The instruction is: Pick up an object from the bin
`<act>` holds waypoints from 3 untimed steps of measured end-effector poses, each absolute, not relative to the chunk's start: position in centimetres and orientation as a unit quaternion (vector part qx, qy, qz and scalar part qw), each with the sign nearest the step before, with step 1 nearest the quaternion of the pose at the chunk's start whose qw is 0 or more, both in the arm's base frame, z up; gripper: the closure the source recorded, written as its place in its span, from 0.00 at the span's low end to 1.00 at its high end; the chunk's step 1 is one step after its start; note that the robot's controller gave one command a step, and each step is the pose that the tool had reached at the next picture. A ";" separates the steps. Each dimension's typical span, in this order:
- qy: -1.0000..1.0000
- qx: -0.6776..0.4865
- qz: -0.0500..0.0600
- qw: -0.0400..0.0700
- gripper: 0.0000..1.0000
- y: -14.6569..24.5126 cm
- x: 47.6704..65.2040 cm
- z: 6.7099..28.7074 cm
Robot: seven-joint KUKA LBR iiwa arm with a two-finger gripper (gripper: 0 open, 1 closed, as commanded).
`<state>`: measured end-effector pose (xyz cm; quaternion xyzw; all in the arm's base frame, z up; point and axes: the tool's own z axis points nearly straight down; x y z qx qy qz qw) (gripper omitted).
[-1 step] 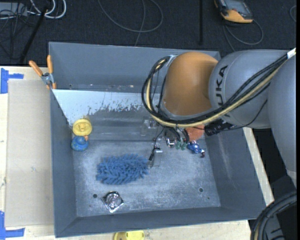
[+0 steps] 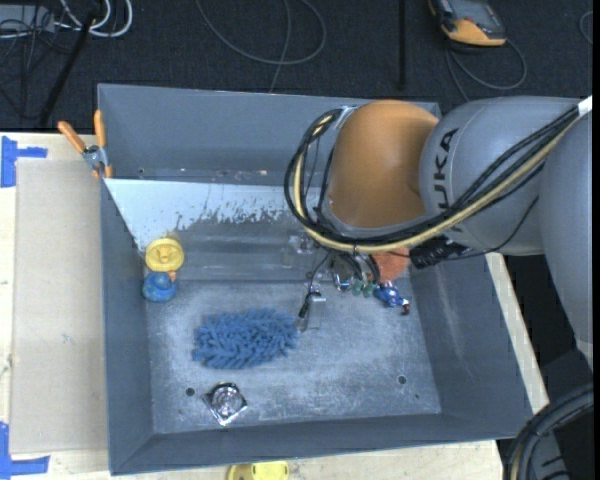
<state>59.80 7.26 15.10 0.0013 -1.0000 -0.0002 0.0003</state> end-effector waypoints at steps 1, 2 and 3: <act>-1.000 -0.005 0.000 -0.003 0.00 10.6 59.3 10.3; -0.994 0.106 -0.001 0.001 1.00 11.5 55.1 7.0; -0.994 0.105 -0.001 0.001 1.00 11.5 55.1 7.0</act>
Offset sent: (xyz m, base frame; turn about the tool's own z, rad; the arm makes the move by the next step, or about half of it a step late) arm -0.0469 0.0417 -0.0810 -0.2116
